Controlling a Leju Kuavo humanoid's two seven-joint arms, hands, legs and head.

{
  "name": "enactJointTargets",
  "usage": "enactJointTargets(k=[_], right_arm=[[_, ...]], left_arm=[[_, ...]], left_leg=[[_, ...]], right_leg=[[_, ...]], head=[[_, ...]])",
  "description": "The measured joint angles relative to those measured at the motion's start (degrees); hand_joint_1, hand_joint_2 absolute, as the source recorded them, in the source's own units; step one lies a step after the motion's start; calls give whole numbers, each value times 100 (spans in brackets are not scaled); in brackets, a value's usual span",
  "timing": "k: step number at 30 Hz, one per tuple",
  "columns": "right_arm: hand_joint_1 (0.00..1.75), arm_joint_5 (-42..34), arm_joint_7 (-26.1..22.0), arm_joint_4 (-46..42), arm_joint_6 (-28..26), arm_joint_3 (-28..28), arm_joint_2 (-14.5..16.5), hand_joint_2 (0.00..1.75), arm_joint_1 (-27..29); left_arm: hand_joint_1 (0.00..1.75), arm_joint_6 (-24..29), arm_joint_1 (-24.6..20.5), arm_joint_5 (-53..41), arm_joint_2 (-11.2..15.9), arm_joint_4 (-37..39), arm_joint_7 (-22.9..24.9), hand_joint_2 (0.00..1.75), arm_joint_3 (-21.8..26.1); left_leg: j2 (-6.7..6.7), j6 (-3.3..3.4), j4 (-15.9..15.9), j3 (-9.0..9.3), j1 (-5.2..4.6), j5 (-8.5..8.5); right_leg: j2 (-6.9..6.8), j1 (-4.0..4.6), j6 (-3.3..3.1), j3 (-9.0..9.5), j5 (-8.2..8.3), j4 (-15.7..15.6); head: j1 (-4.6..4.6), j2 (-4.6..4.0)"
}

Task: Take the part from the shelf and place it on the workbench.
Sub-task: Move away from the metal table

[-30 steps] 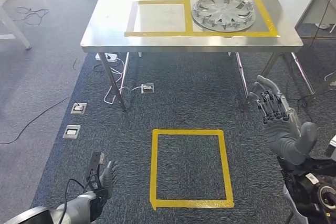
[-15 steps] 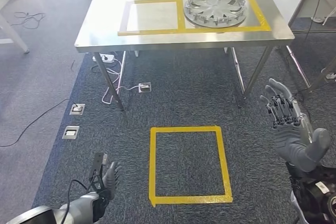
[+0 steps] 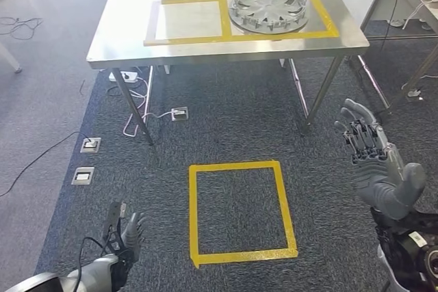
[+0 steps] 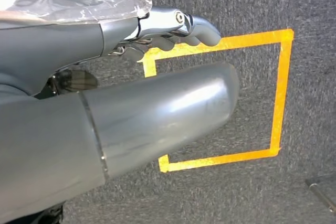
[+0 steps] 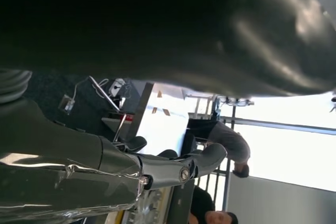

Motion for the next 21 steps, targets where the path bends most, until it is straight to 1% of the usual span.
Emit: enactJointTargets(k=[1,2,3,4,5,6,7,8,9,10,11,12,14,15,16,17,18,19,20,21], right_arm=[[0,3,-2,2,-5,-1,-5,0,-1],[0,5,-3,3,-13,1,-12,0,2],[0,7,-2,6,-19,3,-16,0,9],[0,10,3,10,-25,5,-20,0,23],[0,16,9,15,-32,8,-23,0,38],[0,23,14,19,-37,12,-24,0,49],[0,33,20,20,-42,19,-25,0,55],[0,42,24,21,-45,27,-25,0,57],[0,46,27,21,-48,37,-25,0,55],[0,50,31,21,-48,48,-25,0,50],[0,54,36,22,-45,57,-25,0,46],[0,58,42,26,-41,66,-25,0,43],[0,68,50,37,-14,78,-24,0,39],[0,69,49,41,8,82,-24,0,29],[0,70,48,46,29,85,-24,0,13],[0,70,45,52,45,87,-23,0,-3],[0,70,43,59,56,88,-24,0,-17],[0,69,42,68,62,91,-23,0,-24],[0,66,40,77,64,95,-23,0,-24],[0,61,40,84,63,98,-24,0,-23]], left_arm=[[0,-1,7,11,5,0,-6,0,15],[0,-2,19,22,11,0,-11,0,28],[0,-3,36,34,17,0,-15,0,42],[0,-5,59,43,25,0,-17,0,53],[0,-8,82,55,32,0,-20,0,63],[0,-11,101,69,39,0,-23,0,77],[0,-15,115,81,45,0,-28,0,95],[0,-20,122,93,51,0,-36,0,114],[0,-27,126,101,60,0,-44,0,131],[0,-33,129,110,73,0,-54,0,147],[0,-40,134,120,88,0,-64,0,158],[0,-46,141,130,104,0,-74,0,167],[0,-52,156,150,127,0,-91,0,181],[0,-55,160,157,136,0,-98,0,191],[0,-56,162,161,144,0,-104,0,202],[0,-58,166,164,151,0,-109,0,212],[0,-58,177,163,157,0,-113,0,220],[0,-58,194,157,163,0,-114,0,223],[0,-57,215,150,165,0,-114,0,225],[0,-57,232,139,166,0,-113,0,226]], left_leg=[[19,26,-21,2,17,17],[37,40,-26,-1,20,23],[51,49,-26,-8,19,24],[69,53,-25,-13,17,26],[88,52,-23,-17,18,26],[106,51,-20,-19,19,26],[123,46,-16,-17,22,23],[136,35,-5,-14,24,17],[148,14,12,-17,15,8],[159,-13,36,-30,4,1],[172,-45,57,-49,-8,2],[189,-76,70,-68,-19,9],[224,-135,95,-93,-9,6],[210,-163,171,-124,1,-56],[179,-190,361,-206,12,-183],[134,-213,674,-349,22,-365],[95,-227,1084,-541,23,-567],[76,-235,1500,-743,23,-733],[67,-237,1783,-885,23,-806],[63,-230,1852,-925,23,-766]], right_leg=[[-29,-2,24,-93,-144,211],[-62,-15,46,-239,-344,553],[-78,-26,67,-411,-554,977],[-86,-40,88,-572,-713,1375],[-92,-52,106,-668,-776,1621],[-103,-66,119,-659,-724,1638],[-122,-81,128,-533,-567,1407],[-162,-94,132,-324,-353,1002],[-214,-93,131,-113,-193,582],[-257,-88,111,67,-98,233],[-284,-74,85,163,-69,35],[-280,-57,54,188,-93,-29],[-232,-58,-22,179,-72,-49],[-212,-65,-61,178,-51,-65],[-196,-72,-99,176,-28,-84],[-183,-75,-131,170,-8,-97],[-164,-67,-150,154,3,-99],[-142,-60,-161,139,11,-98],[-116,-53,-166,130,16,-97],[-88,-49,-167,126,19,-96]], head=[[19,0],[35,0],[55,0],[63,0],[65,0],[68,0],[68,0],[70,0],[73,0],[77,0],[75,0],[69,0],[49,0],[43,0],[34,0],[23,0],[10,0],[-3,0],[-13,0],[-20,0]])
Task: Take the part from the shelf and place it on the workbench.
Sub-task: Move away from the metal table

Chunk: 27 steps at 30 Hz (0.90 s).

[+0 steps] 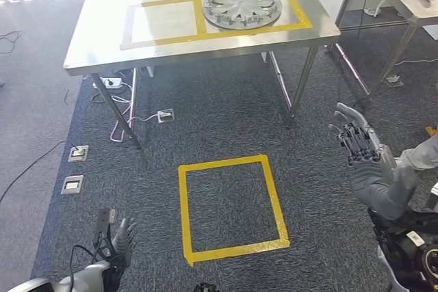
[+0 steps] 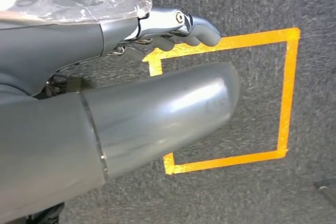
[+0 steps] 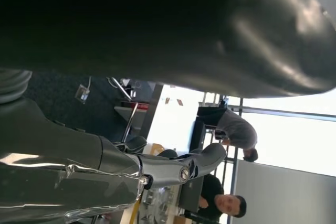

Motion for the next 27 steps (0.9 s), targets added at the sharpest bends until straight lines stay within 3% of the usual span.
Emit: enactJointTargets(k=[1,3,5,9,11,13,14,15,16,17,19,21,24,26,27], right_arm=[[0,-5,-1,6,-8,3,0,0,0],[0,-15,-7,11,-22,6,-1,0,-4],[0,-23,-17,13,-29,9,-1,0,-8],[0,-29,-37,14,-9,21,-1,0,-9],[0,-22,-50,18,26,35,-2,0,-36],[0,-16,-56,35,53,55,-3,0,-66],[0,-21,-55,50,63,63,-3,0,-73],[0,-33,-54,67,70,70,-4,0,-80],[0,-46,-52,85,78,78,-6,0,-97],[0,-60,-51,102,83,87,-7,0,-122],[0,-88,-55,130,84,109,-7,0,-189],[0,-112,-61,154,84,126,-7,0,-233],[0,-128,-72,190,79,139,-7,0,-250],[0,-133,-79,210,78,148,-8,0,-271],[0,-136,-86,222,78,151,-8,0,-280]], left_arm=[[0,0,11,-9,0,0,1,0,2],[0,0,10,-23,4,0,2,0,18],[0,0,-1,-36,10,0,2,0,40],[0,0,-14,-51,10,0,8,0,56],[0,0,-22,-50,8,0,7,0,61],[0,0,-10,-48,8,0,5,0,66],[0,0,0,-48,7,0,4,0,69],[0,0,8,-48,6,0,4,0,71],[0,0,13,-48,4,0,4,0,73],[0,0,14,-48,2,0,4,0,75],[0,0,12,-48,-5,-1,4,0,77],[0,-1,13,-48,-6,-1,4,0,78],[0,-2,12,-48,-3,-1,5,0,79],[0,-2,4,-48,3,-2,4,0,80],[0,-2,4,-49,5,-1,4,0,80]], left_leg=[[-3,13,-173,81,0,144],[-56,54,-993,487,1,540],[-128,86,-1616,786,-5,730],[-86,170,-1781,844,-6,759],[-40,235,-1823,857,12,786],[-2,261,-1824,858,5,787],[17,264,-1822,858,2,786],[35,263,-1819,859,1,784],[51,262,-1817,863,1,782],[67,257,-1815,871,1,778],[94,231,-1803,888,-13,762],[119,185,-1785,871,-39,759],[160,92,-1763,842,-44,760],[98,31,-1433,705,-29,539],[52,7,-1073,543,-19,342]], right_leg=[[29,2,2,2,2,1],[80,4,12,9,3,8],[129,20,50,-14,-1,28],[174,11,175,-69,-31,58],[92,8,226,-244,-292,450],[12,1,261,-584,-693,1256],[-1,-2,272,-735,-817,1609],[-9,-2,279,-811,-834,1783],[-18,-3,279,-777,-735,1721],[-35,-3,272,-636,-543,1426],[-121,15,238,-236,-159,576],[-185,43,182,-2,-52,92],[-134,44,82,25,-37,9],[-98,22,17,32,5,-28],[-81,17,-5,26,19,-36]], head=[[-5,0],[-13,0],[-14,0],[-4,0],[28,0],[65,0],[70,0],[73,0],[74,0],[75,0],[80,0],[76,0],[56,0],[39,0],[29,0]])
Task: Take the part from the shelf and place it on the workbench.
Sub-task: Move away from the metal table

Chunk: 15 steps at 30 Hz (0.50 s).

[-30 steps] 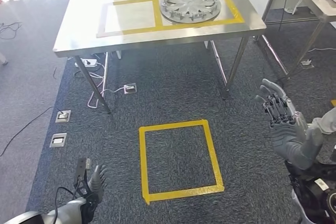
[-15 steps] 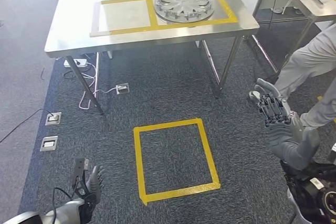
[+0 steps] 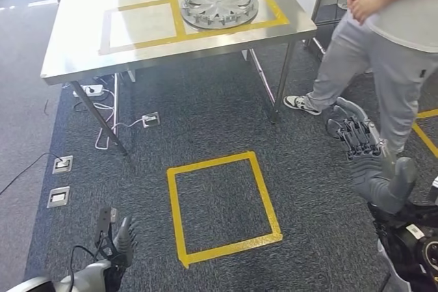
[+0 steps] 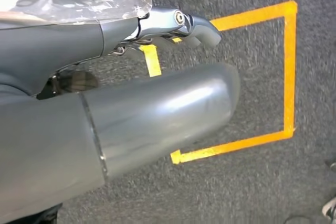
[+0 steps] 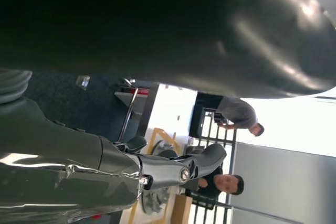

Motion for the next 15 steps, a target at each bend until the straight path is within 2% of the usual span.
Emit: enactJointTargets(k=[2,3,4,5,7,8,9,11,13,14,15], right_arm=[[0,-10,-21,29,-3,7,-1,0,-4],[0,-14,-34,44,-7,11,-1,0,-1],[0,-16,-44,57,-12,17,-1,0,1],[0,-16,-52,67,-19,22,-1,0,2],[0,-16,-61,76,-27,30,-1,0,-1],[0,-15,-64,77,-32,33,-1,0,0],[0,-15,-66,77,-39,36,-1,0,2],[0,-2,-64,70,-74,28,-5,0,24],[0,15,-60,39,-113,4,-29,0,62],[0,21,-54,12,-128,-12,-48,0,81],[0,25,-46,-16,-146,-25,-68,0,106]], left_arm=[[0,1,13,-6,3,1,1,0,0],[0,2,21,-10,2,1,2,0,0],[0,2,25,-15,2,1,2,0,0],[0,2,24,-19,2,1,2,0,0],[0,2,14,-23,6,1,2,0,0],[0,2,7,-32,10,1,2,0,0],[0,3,2,-44,13,1,2,0,0],[0,10,-5,-84,8,0,4,0,0],[0,19,-20,-125,-20,-3,9,0,0],[0,22,-31,-146,-36,-4,10,0,0],[0,29,-39,-168,-55,-5,14,0,0]], left_leg=[[-42,-23,829,-405,6,-351],[-47,-25,1060,-526,7,-397],[-50,-19,1055,-530,7,-323],[-57,-4,809,-414,7,-148],[-140,45,-56,13,5,258],[-182,67,-412,181,4,378],[-217,84,-625,278,-2,430],[-197,120,-724,308,-5,432],[-139,178,-760,321,16,453],[-108,210,-781,328,29,464],[-79,232,-789,332,32,467]], right_leg=[[47,3,-21,-24,13,0],[75,4,-23,-31,16,1],[105,5,-22,-30,18,2],[134,5,-20,-24,19,2],[191,13,-4,-18,17,9],[222,22,14,-28,16,17],[249,28,38,-44,16,24],[303,32,102,-70,26,21],[278,24,160,-125,-51,105],[232,25,188,-211,-180,297],[169,18,212,-354,-367,624]], head=[[-24,0],[-32,0],[-42,0],[-49,0],[-59,0],[-59,0],[-55,0],[-45,0],[-34,0],[-15,0],[5,0]])
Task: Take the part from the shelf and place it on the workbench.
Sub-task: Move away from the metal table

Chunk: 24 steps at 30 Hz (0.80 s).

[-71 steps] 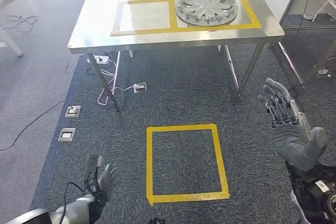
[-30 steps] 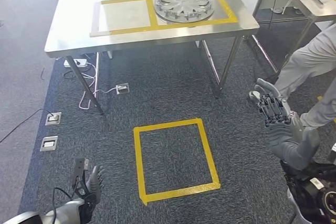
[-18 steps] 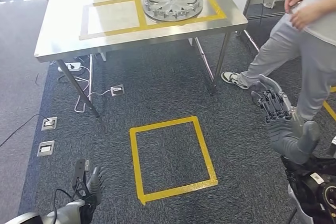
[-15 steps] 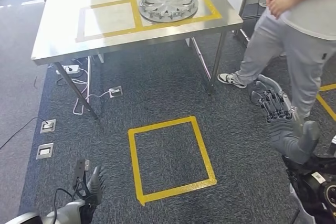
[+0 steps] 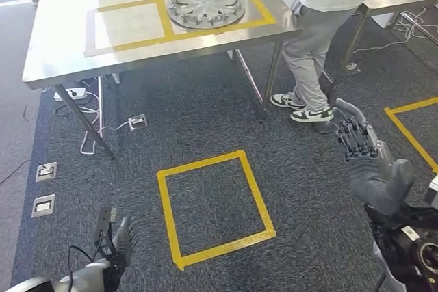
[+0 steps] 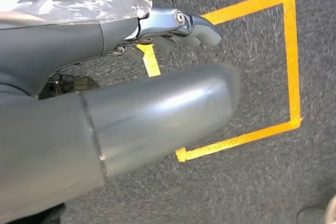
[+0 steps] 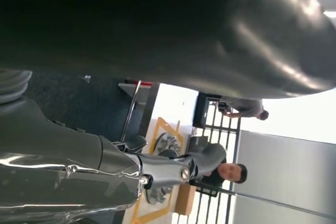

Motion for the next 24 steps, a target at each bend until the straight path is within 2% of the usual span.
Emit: enactJointTargets(k=[2,3,4,5,6,8,9,10,12,14,16,17,18,19,20,21,23,24], right_arm=[[0,7,27,-43,-38,-28,-37,0,66],[0,9,41,-55,-57,-42,-52,0,98],[0,11,52,-62,-69,-56,-63,0,118],[0,13,57,-69,-78,-71,-70,0,124],[0,13,62,-82,-82,-84,-73,0,118],[0,14,73,-105,-84,-108,-73,0,78],[0,14,81,-114,-84,-114,-73,0,53],[0,14,90,-119,-86,-116,-73,0,32],[0,13,103,-136,-90,-119,-73,0,22],[0,3,112,-162,-94,-120,-73,0,12],[0,-15,120,-178,-106,-116,-73,0,-1],[0,-26,125,-179,-116,-111,-73,0,0],[0,-34,127,-179,-125,-105,-73,0,3],[0,-39,128,-179,-132,-99,-73,0,6],[0,-45,128,-179,-136,-93,-73,0,7],[0,-46,127,-179,-136,-90,-73,0,5],[0,-49,125,-180,-136,-86,-73,0,0],[0,-51,120,-180,-136,-86,-73,0,-2]], left_arm=[[0,17,-4,-46,-35,0,7,0,0],[0,25,-5,-67,-55,0,14,0,0],[0,28,-9,-82,-74,1,21,0,0],[0,29,-17,-94,-92,0,32,0,0],[0,29,-30,-104,-111,0,46,0,0],[0,29,-56,-117,-138,0,74,0,0],[0,29,-66,-122,-146,1,87,0,0],[0,29,-72,-125,-148,2,96,0,0],[0,29,-86,-128,-149,1,107,0,0],[0,29,-107,-128,-153,0,107,0,0],[0,29,-116,-127,-154,1,104,0,0],[0,30,-108,-123,-152,2,104,0,0],[0,31,-96,-120,-151,2,104,0,0],[0,31,-86,-117,-151,2,104,0,0],[0,31,-82,-115,-151,2,104,0,0],[0,31,-85,-115,-151,2,104,0,0],[0,31,-102,-115,-147,2,104,0,0],[0,31,-108,-115,-144,2,103,0,0]], left_leg=[[52,26,1,0,-5,-6],[83,27,2,1,-7,-9],[116,27,5,5,-7,-14],[151,21,7,14,-7,-20],[190,11,11,28,-6,-31],[264,-28,31,53,-31,-61],[307,-54,41,55,-50,-71],[355,-79,51,51,-69,-77],[457,-131,74,42,-78,-96],[346,-189,308,-44,-59,-270],[121,-232,1003,-354,-36,-641],[66,-240,1428,-561,-32,-816],[41,-241,1751,-728,-30,-910],[29,-234,1872,-804,-30,-892],[16,-217,1751,-762,-30,-761],[-22,-192,1411,-608,-30,-550],[-234,-136,555,-209,-21,-179],[-315,-120,269,-76,-20,-89]], right_leg=[[-73,-8,48,-371,-377,848],[-84,-15,66,-499,-451,1131],[-92,-24,77,-529,-412,1193],[-111,-31,81,-439,-259,999],[-162,-36,78,-255,-39,613],[-392,-5,42,133,276,-213],[-478,12,7,247,336,-451],[-514,31,-30,284,334,-544],[-400,26,-108,279,360,-559],[-279,7,-170,271,399,-581],[-168,-1,-213,262,423,-590],[-105,1,-225,253,430,-590],[-35,4,-234,245,435,-589],[40,7,-238,240,441,-589],[115,9,-239,239,446,-588],[185,9,-235,241,451,-586],[314,16,-215,230,456,-573],[375,17,-194,214,461,-565]], head=[[37,0],[41,0],[44,0],[45,0],[47,0],[61,0],[60,0],[55,0],[32,0],[15,0],[-18,0],[-30,0],[-39,0],[-45,0],[-50,0],[-56,0],[-61,0],[-58,0]])
